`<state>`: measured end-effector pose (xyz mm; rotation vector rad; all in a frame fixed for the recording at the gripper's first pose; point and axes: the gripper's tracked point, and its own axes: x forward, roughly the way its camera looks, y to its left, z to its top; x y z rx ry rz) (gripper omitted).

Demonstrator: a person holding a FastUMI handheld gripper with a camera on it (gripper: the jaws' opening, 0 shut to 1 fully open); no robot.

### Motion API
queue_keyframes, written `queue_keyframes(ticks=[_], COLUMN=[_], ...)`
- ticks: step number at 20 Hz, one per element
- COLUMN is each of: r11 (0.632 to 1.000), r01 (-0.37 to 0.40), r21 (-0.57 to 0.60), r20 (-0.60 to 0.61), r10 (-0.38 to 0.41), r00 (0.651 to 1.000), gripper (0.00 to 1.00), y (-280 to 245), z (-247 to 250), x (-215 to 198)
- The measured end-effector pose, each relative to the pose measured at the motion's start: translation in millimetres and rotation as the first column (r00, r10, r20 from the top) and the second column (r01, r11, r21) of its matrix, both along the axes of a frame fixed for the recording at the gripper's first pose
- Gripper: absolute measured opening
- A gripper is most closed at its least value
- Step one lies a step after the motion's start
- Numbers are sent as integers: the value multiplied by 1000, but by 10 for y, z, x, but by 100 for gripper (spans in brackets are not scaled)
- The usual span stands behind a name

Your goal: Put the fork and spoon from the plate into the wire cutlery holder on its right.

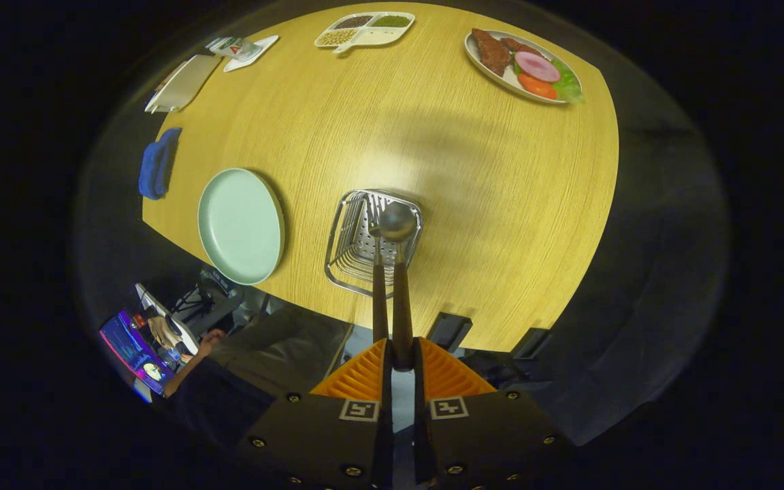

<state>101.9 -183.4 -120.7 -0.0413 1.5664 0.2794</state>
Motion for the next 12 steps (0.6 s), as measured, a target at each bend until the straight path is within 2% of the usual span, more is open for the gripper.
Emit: queue_keyframes(ticks=[1,3,6,9,12], r11=[1000,1000,997,989,978], r01=[8,30,76,112,127], r21=[4,6,16,98,164], r20=[15,76,248,424,601], r10=[-8,-31,-78,-143,-201], r00=[1000,997,966,894,773], gripper=[17,18,19,19,19], y=[-12,-41,43,332,619], z=[45,133,392,712,1023], x=[1,25,81,76,33])
